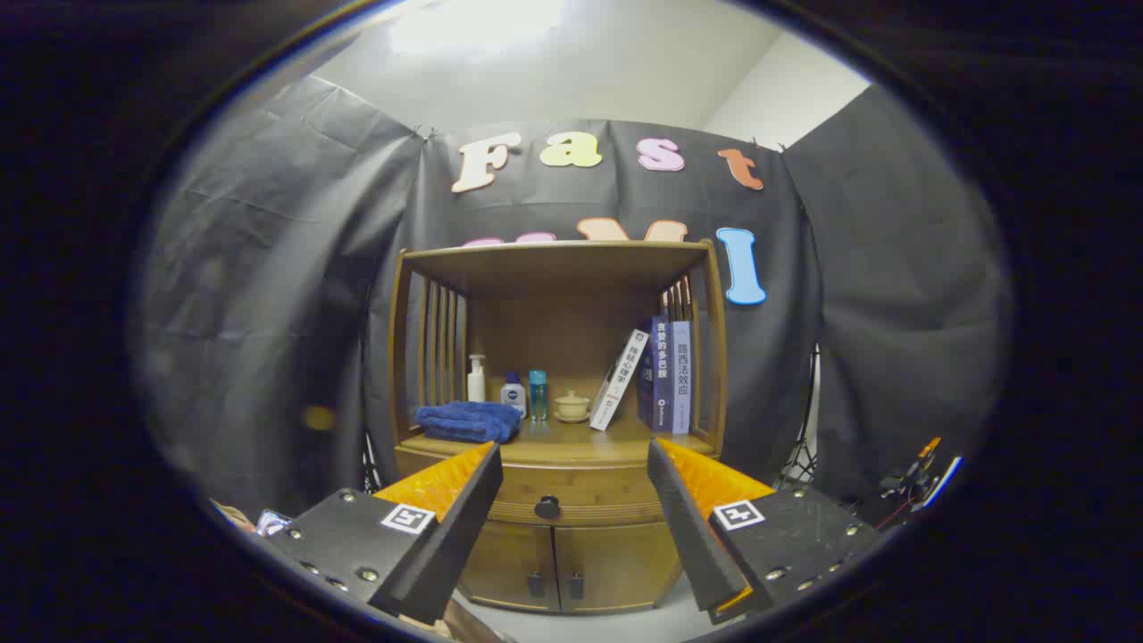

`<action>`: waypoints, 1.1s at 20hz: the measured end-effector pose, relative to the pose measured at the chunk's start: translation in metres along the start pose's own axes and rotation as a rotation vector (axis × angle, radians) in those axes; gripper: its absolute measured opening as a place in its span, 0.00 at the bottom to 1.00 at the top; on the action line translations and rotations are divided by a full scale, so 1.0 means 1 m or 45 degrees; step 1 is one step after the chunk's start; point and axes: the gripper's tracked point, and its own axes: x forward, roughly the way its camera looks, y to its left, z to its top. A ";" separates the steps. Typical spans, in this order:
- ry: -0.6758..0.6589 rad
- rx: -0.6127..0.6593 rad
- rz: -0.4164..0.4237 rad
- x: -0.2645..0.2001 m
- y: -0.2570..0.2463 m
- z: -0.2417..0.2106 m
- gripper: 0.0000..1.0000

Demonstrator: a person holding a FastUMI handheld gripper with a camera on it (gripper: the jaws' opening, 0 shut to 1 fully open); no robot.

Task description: Pull open the drawer, take out the items inside it, and place them on the countertop above the cabinet.

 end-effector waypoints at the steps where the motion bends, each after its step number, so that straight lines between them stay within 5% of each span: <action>1: -0.005 -0.004 0.007 0.001 0.003 0.001 0.98; 22: 0.014 -0.007 0.005 0.007 0.009 -0.007 0.97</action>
